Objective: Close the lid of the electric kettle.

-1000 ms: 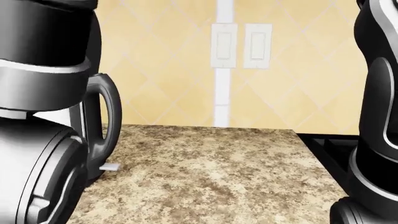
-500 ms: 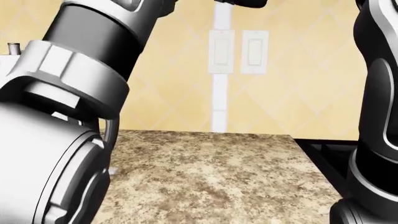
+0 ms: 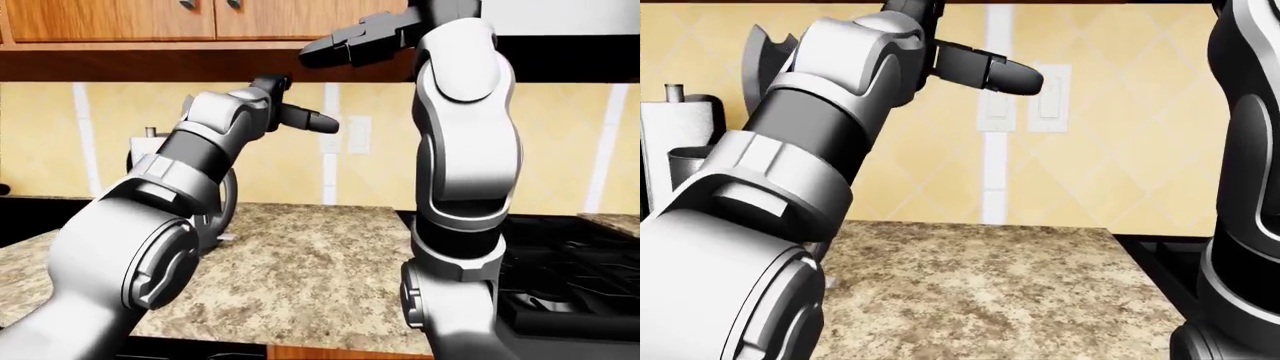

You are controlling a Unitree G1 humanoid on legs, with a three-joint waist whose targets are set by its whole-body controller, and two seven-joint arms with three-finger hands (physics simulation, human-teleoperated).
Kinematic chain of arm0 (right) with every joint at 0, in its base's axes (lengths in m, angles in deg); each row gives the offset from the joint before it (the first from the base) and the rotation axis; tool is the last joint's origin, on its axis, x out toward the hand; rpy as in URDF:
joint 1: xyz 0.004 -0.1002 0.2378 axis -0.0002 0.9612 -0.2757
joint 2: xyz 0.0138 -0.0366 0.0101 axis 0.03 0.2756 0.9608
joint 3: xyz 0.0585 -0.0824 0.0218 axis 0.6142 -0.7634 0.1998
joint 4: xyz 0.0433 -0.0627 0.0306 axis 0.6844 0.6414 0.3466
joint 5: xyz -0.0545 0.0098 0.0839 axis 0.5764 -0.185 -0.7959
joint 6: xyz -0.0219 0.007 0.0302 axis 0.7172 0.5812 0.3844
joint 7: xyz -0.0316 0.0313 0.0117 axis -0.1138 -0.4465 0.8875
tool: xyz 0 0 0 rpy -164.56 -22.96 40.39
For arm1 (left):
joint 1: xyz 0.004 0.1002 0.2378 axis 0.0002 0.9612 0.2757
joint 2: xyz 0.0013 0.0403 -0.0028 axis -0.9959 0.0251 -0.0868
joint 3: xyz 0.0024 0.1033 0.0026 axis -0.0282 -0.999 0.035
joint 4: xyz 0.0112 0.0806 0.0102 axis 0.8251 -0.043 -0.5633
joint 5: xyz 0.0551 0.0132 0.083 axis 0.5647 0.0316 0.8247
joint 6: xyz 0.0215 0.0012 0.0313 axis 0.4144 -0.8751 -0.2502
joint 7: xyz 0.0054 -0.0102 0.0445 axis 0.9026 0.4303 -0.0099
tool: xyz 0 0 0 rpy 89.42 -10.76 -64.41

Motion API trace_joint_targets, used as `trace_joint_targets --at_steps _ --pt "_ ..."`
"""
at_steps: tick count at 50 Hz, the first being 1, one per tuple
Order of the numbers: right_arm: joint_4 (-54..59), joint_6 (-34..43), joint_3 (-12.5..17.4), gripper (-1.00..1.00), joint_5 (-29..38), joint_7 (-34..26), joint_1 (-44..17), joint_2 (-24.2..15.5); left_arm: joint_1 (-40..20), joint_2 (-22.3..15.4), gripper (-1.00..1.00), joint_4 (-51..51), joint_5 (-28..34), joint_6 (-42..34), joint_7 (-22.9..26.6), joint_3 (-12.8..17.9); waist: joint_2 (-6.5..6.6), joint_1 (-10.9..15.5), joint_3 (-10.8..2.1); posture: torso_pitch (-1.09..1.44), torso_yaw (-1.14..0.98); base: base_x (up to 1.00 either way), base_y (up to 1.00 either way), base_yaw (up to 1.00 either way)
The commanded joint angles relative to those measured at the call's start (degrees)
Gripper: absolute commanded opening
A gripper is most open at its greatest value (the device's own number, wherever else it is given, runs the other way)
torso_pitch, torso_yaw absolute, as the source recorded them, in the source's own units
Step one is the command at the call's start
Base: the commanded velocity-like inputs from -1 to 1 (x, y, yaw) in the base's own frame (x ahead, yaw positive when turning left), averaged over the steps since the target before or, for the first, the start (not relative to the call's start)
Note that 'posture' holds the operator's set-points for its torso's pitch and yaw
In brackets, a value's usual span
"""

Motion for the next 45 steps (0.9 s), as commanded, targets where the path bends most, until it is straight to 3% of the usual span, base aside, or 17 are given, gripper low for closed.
trace_joint_targets --at_steps 1,27,45 --pt "0.2 -0.7 0.4 1.00 0.2 0.3 -1.5 -0.4 -1.5 -0.7 1.00 1.9 0.5 1.9 -0.1 0.0 -0.16 0.0 0.52 -0.91 0.00 0.00 0.00 0.00" --pt "0.6 -1.2 0.0 1.00 0.7 0.0 -1.2 0.0 4.1 0.1 1.00 0.6 0.5 6.2 0.8 1.0 0.09 -0.1 0.34 -0.90 0.00 0.00 0.00 0.00" --pt "0.2 -0.9 -0.1 1.00 1.1 -0.2 -1.3 0.2 4.6 -0.9 1.00 -0.3 -1.3 6.4 -1.9 2.2 0.31 -0.2 1.48 -0.83 0.00 0.00 0.00 0.00"
